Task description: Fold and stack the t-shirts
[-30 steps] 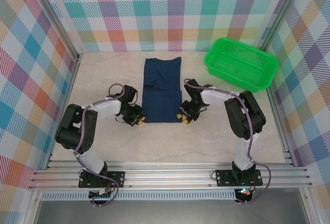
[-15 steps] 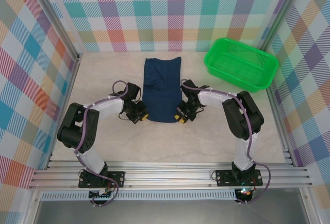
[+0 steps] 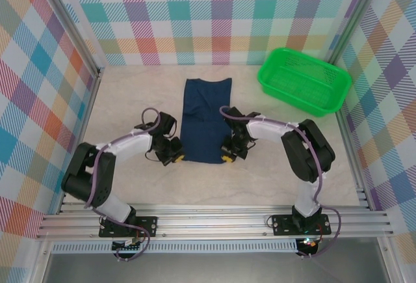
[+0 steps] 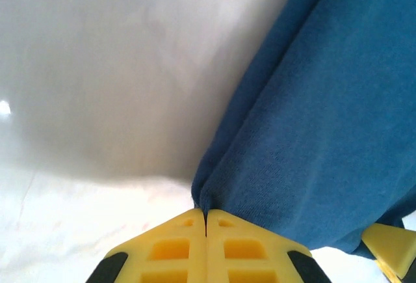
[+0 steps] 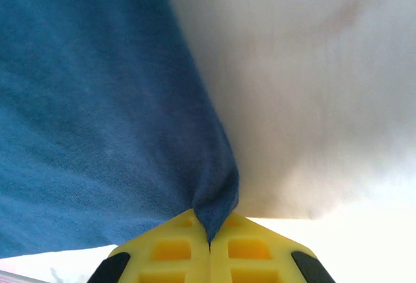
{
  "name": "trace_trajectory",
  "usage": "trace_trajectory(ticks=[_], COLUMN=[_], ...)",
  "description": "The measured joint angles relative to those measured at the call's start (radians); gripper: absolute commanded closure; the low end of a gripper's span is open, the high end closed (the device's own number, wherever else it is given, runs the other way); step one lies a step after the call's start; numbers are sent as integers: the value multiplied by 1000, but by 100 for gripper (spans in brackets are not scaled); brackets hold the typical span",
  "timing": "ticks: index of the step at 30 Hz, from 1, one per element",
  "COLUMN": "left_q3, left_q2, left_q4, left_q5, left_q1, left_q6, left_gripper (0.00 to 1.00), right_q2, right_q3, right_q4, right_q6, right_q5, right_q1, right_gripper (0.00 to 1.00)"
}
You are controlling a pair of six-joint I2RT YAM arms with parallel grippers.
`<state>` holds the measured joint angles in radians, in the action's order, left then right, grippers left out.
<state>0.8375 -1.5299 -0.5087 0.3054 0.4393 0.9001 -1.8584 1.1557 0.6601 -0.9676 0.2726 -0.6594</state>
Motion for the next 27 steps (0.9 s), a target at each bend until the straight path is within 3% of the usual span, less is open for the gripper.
trace_trajectory(ticks=[8, 15, 20, 27], left_q3=[-226, -264, -151, 61], left_q2=[378, 735, 737, 589], left_q4=[-156, -293, -309, -306], left_q5=[27, 48, 2, -100], left_q1=[175, 239, 240, 211], left_q6=[20, 127, 186, 201], left_gripper=[100, 100, 100, 100], right_q2=[196, 417, 481, 476], right_q3=[-171, -230, -160, 12], right_q4=[85, 177, 241, 308], right_q6=[33, 1, -19, -16], right_q5=[44, 118, 130, 103], right_q1=[-183, -219, -201, -105], right_gripper=[100, 100, 100, 100])
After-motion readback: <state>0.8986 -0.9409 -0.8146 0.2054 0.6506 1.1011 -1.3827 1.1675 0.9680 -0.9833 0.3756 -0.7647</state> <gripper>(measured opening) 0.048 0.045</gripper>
